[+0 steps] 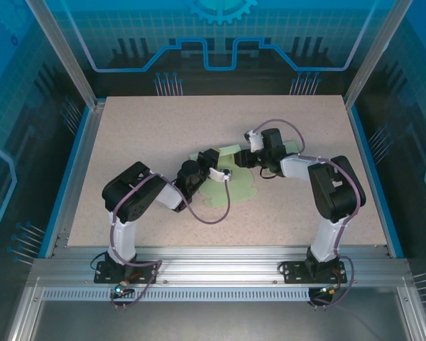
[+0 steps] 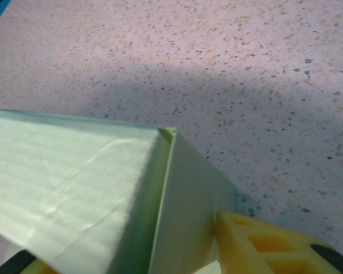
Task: Fold the paper box
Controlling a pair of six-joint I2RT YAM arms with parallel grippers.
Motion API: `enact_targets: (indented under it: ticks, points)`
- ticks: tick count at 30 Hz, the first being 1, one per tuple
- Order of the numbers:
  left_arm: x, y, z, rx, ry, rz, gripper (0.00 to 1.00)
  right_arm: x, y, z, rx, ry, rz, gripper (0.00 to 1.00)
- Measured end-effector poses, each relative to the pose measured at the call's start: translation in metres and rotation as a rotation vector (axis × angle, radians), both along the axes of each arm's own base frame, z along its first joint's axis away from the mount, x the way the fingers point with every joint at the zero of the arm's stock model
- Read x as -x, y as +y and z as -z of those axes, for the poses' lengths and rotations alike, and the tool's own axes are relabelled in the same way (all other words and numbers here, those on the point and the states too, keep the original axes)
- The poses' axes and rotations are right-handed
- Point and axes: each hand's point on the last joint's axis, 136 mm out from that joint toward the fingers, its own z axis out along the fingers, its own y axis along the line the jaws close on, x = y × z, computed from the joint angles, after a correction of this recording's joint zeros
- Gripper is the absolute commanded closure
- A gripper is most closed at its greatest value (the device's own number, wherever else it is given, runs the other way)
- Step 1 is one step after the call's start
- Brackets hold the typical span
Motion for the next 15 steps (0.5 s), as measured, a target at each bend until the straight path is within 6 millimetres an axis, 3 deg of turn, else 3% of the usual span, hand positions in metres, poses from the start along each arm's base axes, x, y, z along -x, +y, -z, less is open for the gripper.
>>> enact_targets:
  ticks: [5, 6, 10, 12, 13, 15]
  points:
    - [0.0, 0.002, 0.002, 0.033, 0.023, -0.012, 0.88, -0.007, 0.003, 0.001, 0.072, -0.065, 0.035, 0.77]
    - [0.0, 0.002, 0.001, 0.042, 0.028, -0.013, 0.83, -0.009, 0.004, 0.001, 0.091, -0.081, 0.046, 0.81]
    - [0.004, -0.002, 0.0, 0.087, 0.061, 0.004, 0.33, -0.013, 0.009, 0.001, 0.134, -0.127, 0.072, 0.86]
    - [0.008, -0.002, 0.001, 0.113, 0.089, 0.008, 0.14, -0.013, 0.01, 0.001, 0.142, -0.136, 0.078, 0.87]
    - [0.009, -0.001, 0.001, 0.132, 0.106, 0.007, 0.06, -0.014, 0.01, 0.001, 0.146, -0.138, 0.082, 0.87]
    - [0.012, -0.001, -0.002, 0.171, 0.135, 0.005, 0.01, -0.015, 0.009, 0.001, 0.154, -0.141, 0.091, 0.88]
